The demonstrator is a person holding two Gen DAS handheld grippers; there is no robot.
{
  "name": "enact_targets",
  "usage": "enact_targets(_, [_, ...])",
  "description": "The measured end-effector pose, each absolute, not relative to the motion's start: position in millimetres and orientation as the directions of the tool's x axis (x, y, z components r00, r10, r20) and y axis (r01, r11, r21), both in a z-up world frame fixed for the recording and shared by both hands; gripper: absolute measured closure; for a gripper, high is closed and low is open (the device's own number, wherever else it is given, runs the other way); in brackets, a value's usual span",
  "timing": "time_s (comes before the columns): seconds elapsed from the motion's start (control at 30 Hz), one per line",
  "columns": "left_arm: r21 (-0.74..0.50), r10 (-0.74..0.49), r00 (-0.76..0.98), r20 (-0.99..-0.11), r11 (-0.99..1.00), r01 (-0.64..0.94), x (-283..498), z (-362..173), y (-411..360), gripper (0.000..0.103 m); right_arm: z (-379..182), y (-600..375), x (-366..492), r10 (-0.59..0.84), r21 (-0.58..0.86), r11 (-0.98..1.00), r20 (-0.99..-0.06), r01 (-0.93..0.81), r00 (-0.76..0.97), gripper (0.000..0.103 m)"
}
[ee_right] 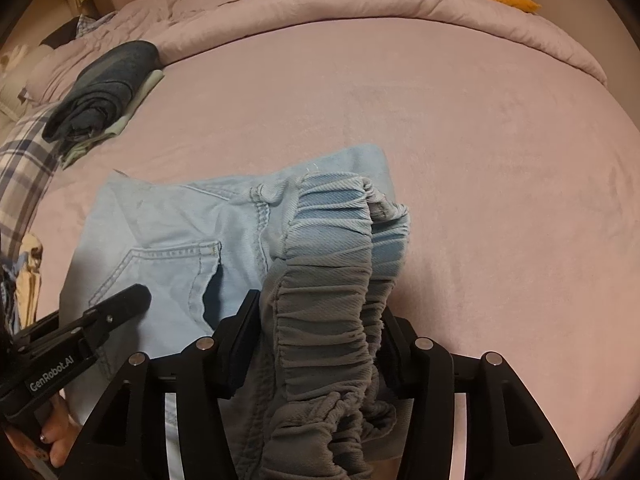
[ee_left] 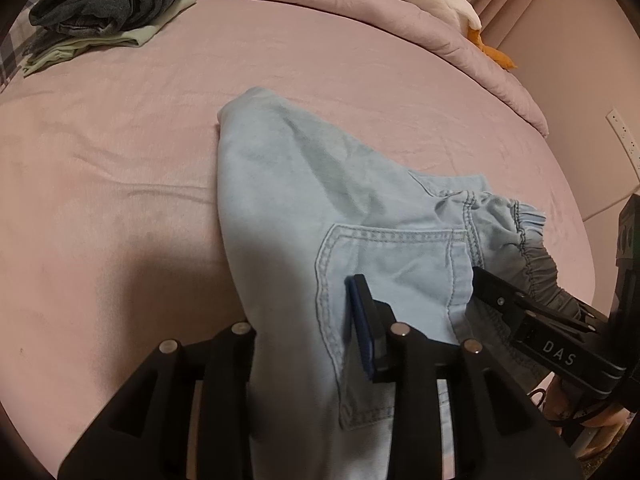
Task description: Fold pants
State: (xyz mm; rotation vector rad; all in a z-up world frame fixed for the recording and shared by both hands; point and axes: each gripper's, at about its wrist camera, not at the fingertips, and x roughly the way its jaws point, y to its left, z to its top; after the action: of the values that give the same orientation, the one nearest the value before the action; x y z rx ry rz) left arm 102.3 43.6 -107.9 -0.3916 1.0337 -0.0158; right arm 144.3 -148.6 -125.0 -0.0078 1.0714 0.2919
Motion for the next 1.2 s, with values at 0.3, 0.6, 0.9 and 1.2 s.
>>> enact_targets(0.3, [-0.280, -0.139, 0.544, -0.827, 0.942, -0.186, 75, -84, 38, 0.017, -106, -170, 125, 0.235, 0.139, 0.964, -0.843, -0.226, 0.483, 0.026])
enact_targets(0.6, [-0.234, -0.067, 0.634, -0.771, 0.955, -0.184, 33, -29, 36, 0.000, -51, -194, 82, 0.265, 0.142, 0.959, -0.757, -0.245, 0.598, 0.012])
enact_targets(0.9, [-0.220, -0.038, 0.672, -0.739, 0.957, -0.187, 8, -2, 29, 0.000, -19, -200, 58, 0.277, 0.114, 0.954, -0.686, -0.276, 0.673, 0.007])
enact_targets(1.2, [-0.204, -0.028, 0.667, -0.745, 0.961, -0.188, -3, 3, 21, 0.000, -17, -185, 52, 0.259, 0.078, 0.956, -0.680, -0.284, 0.686, 0.007])
